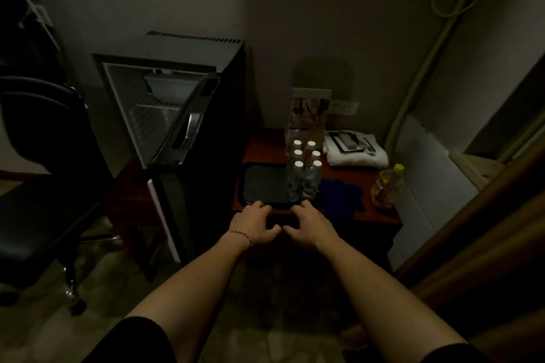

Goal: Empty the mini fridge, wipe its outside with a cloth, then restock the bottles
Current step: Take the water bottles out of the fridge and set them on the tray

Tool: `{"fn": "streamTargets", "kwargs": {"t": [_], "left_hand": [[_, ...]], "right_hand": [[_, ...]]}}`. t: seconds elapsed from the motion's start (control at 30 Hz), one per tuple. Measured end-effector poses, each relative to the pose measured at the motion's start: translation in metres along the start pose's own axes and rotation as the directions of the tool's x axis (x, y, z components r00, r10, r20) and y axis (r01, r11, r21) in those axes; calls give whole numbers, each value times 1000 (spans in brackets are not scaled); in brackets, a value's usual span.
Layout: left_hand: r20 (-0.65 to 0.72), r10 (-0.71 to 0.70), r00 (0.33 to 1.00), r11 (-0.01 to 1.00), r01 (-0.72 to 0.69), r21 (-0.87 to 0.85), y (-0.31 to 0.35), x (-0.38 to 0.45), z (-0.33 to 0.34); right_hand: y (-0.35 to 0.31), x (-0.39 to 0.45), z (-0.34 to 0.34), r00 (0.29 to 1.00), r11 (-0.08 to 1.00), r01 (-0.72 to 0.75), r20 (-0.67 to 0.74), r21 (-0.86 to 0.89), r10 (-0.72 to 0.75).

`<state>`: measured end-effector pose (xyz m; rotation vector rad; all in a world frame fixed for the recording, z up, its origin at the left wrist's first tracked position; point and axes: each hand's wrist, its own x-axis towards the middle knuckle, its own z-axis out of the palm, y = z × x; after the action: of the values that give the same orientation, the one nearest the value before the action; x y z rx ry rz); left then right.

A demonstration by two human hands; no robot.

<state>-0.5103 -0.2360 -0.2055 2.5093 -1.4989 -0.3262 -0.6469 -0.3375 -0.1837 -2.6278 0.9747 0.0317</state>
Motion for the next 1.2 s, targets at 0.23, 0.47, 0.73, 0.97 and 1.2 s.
{"fn": "streamTargets", "kwargs": {"t": [0.23, 0.47, 0.73, 0.97, 1.2], "left_hand": [[1, -78, 997, 991, 78, -105, -11, -83, -1], [-36, -170, 985, 975, 163, -151, -33, -173, -4], [-76, -246, 966, 960, 232, -160, -100, -209, -32], [-75, -216, 974, 969, 204, -137, -194, -199, -66], [-74, -249, 966, 965, 241, -100, -309, -186, -92]], "right_hand": [[-35, -58, 14, 998, 998, 63, -14, 29, -63], [-80, -112, 31, 983, 980, 184, 8, 79, -185], [-164, -122, 53, 948, 950, 309, 63, 54, -312], [-250, -80, 86, 933, 956, 294, 216, 8, -289], [-336, -34, 114, 945, 953, 286, 137, 103, -298]]}}
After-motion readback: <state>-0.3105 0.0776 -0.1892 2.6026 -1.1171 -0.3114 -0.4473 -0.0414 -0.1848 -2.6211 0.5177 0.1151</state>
